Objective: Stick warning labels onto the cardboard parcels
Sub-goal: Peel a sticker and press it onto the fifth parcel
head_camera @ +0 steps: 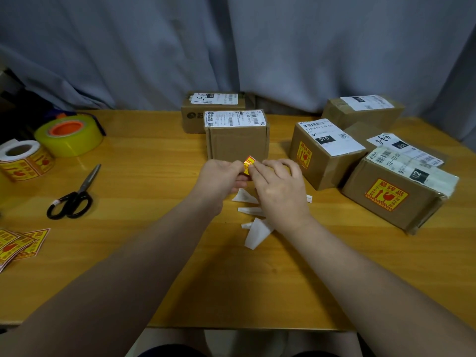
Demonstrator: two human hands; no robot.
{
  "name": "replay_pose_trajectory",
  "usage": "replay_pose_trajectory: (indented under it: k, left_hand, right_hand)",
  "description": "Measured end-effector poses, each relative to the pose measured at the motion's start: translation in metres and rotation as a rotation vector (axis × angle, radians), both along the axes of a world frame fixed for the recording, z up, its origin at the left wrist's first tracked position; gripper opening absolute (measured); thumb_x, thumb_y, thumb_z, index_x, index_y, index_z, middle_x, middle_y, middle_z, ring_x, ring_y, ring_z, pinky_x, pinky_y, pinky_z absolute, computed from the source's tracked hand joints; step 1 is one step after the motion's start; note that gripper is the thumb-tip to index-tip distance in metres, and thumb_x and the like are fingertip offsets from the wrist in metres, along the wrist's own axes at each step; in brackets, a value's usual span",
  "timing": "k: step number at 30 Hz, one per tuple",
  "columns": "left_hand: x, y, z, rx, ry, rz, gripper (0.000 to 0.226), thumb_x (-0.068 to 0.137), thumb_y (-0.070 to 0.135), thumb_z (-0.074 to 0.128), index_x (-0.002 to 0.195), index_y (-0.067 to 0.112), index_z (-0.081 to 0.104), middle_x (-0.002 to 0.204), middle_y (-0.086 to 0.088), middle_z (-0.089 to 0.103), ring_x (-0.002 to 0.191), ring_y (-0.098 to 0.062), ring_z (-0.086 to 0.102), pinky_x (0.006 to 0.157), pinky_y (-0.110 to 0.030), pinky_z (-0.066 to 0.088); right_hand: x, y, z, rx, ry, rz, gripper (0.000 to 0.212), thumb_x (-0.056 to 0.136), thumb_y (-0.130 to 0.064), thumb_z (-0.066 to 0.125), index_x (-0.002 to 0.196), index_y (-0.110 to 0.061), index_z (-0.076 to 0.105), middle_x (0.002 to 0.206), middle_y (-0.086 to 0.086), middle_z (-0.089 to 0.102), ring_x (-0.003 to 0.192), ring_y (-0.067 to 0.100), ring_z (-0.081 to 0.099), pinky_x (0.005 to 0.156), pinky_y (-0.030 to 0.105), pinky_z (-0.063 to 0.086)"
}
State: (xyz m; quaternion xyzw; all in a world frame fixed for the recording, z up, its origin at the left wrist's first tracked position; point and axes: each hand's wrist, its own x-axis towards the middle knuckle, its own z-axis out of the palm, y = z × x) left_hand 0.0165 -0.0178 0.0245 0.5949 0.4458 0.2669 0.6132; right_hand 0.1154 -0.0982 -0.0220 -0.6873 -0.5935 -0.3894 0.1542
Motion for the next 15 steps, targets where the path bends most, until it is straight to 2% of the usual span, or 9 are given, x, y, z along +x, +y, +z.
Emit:
replay_pose_trajectory:
  k: [4,6,8,11,15]
  left_hand:
    - [-0.001,0.011,-0.007,0.016,0.040,0.029,0.024,0.087,0.009,0.053,0.065,0.008,0.062,0.044,0.004,0.060,0.042,-0.003,0.055,0.043,-0.016,0.036]
    - [-0.004,0.015,-0.012,0.099,0.082,-0.001,0.026,0.087,0.006,0.053,0.062,0.006,0.060,0.049,-0.001,0.057,0.038,-0.002,0.050,0.042,-0.016,0.035]
    - [-0.008,0.019,-0.018,0.211,0.144,0.009,0.028,0.087,0.013,0.055,0.061,0.008,0.061,0.052,-0.003,0.057,0.040,-0.006,0.047,0.044,-0.020,0.036]
    - [-0.009,0.024,-0.021,0.338,0.213,-0.031,0.029,0.089,0.021,0.056,0.065,0.006,0.063,0.056,-0.003,0.058,0.049,-0.012,0.046,0.052,-0.025,0.036]
    - [-0.009,0.033,-0.016,0.470,0.181,-0.077,0.023,0.089,0.023,0.060,0.082,0.002,0.065,0.072,-0.012,0.065,0.060,-0.016,0.051,0.057,-0.029,0.040]
  right_hand:
    - [0.000,0.005,0.003,-0.063,-0.116,0.056,0.024,0.087,-0.011,0.048,0.093,-0.007,0.070,0.091,0.004,0.070,0.090,0.024,0.064,0.092,0.038,0.033]
    - [0.003,0.007,0.007,-0.080,-0.169,0.098,0.013,0.085,-0.011,0.057,0.085,-0.010,0.070,0.086,0.002,0.069,0.088,0.024,0.064,0.091,0.037,0.033]
    - [0.007,0.008,0.011,-0.097,-0.177,0.143,0.007,0.082,-0.018,0.066,0.083,-0.012,0.070,0.089,0.002,0.070,0.088,0.023,0.063,0.091,0.037,0.033]
    - [0.017,0.008,0.017,-0.115,-0.103,0.174,0.027,0.087,-0.036,0.057,0.089,-0.013,0.071,0.097,0.003,0.071,0.090,0.023,0.063,0.089,0.037,0.033]
    - [0.027,-0.002,0.019,-0.124,0.083,0.172,0.055,0.090,-0.059,0.044,0.104,-0.012,0.069,0.109,0.004,0.069,0.098,0.023,0.061,0.087,0.036,0.038]
